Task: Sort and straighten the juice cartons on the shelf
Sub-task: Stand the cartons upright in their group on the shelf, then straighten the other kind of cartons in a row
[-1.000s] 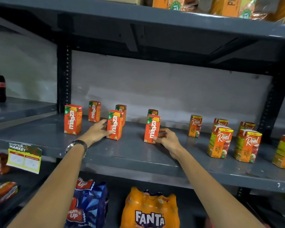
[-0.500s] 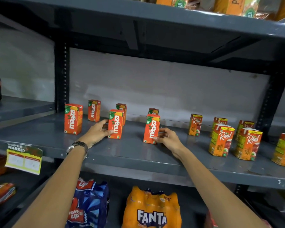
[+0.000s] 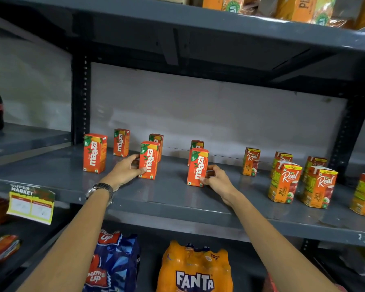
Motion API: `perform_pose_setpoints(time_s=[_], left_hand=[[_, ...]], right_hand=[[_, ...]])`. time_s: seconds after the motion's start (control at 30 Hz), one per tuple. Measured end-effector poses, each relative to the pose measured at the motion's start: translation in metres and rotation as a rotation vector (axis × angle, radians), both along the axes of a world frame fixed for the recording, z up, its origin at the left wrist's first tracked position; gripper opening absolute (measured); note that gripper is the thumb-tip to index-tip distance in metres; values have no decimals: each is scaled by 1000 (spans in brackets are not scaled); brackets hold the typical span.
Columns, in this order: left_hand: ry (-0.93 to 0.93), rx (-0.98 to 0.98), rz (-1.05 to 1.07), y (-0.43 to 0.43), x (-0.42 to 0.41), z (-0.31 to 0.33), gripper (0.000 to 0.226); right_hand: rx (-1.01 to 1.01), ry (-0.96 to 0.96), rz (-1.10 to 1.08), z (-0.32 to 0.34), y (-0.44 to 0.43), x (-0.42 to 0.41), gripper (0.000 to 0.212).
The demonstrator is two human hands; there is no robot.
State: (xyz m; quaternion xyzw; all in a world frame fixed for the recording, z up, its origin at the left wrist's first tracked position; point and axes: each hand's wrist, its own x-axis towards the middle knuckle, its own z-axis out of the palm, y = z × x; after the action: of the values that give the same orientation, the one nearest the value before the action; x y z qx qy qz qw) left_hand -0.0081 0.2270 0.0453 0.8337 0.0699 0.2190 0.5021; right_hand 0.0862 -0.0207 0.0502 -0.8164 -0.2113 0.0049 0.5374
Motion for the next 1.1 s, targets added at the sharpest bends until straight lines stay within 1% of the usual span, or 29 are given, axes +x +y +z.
perform_pose_setpoints(time_s=[0.13,0.23,0.33,0.37,0.43,0.5,0.53,0.6,0.67,0.7,0.77,0.8,0.87,0.9,0.97,1.03,1.1], left_hand=[[0,27,30,4,4,-3,68],[-21,-9,10,-6,6,-3,74],[-103,-68,16,-5,2,-4,85],[-148,-46,50,-4,0,-3,85],[-307,93,192,-4,-5,2,71],[-530,216,374,-10,-11,8,55],[-627,246,443,-21,-13,11,47],[-745,249,492,-53,-10,16,33],[-768,207,414,-97,0,19,21],[-770,169,340,-123,8,19,16],[-754,32,167,-175,24,18,12],[-708,-51,74,-200,34,16,13],[-530,-164,-104,-249,51,14,17],[-425,-190,-171,-270,59,13,21],[-275,-212,-224,-301,73,10,27],[-211,-224,-236,-315,82,6,31],[-161,-215,-258,-317,88,0,34]], right_hand=[[9,0,-3,1,-1,-3,41],[15,23,-18,0,-13,-2,42],[69,32,-41,-3,-13,0,47],[110,29,-53,-3,-12,0,48],[217,-15,-102,0,-10,-2,46],[310,-134,-175,3,-12,-6,39],[343,-213,-211,4,-18,-9,37],[344,-410,-300,5,-37,-15,37],[251,-635,-493,4,-61,-20,38],[214,-722,-608,3,-74,-22,36],[238,-765,-813,2,-98,-27,35],[262,-754,-887,2,-110,-28,35],[266,-714,-965,2,-136,-26,33],[250,-664,-962,1,-149,-23,31],[194,-481,-890,-1,-171,-15,26],[126,-302,-798,-6,-185,-7,26],[79,-229,-728,-10,-191,-2,29]])
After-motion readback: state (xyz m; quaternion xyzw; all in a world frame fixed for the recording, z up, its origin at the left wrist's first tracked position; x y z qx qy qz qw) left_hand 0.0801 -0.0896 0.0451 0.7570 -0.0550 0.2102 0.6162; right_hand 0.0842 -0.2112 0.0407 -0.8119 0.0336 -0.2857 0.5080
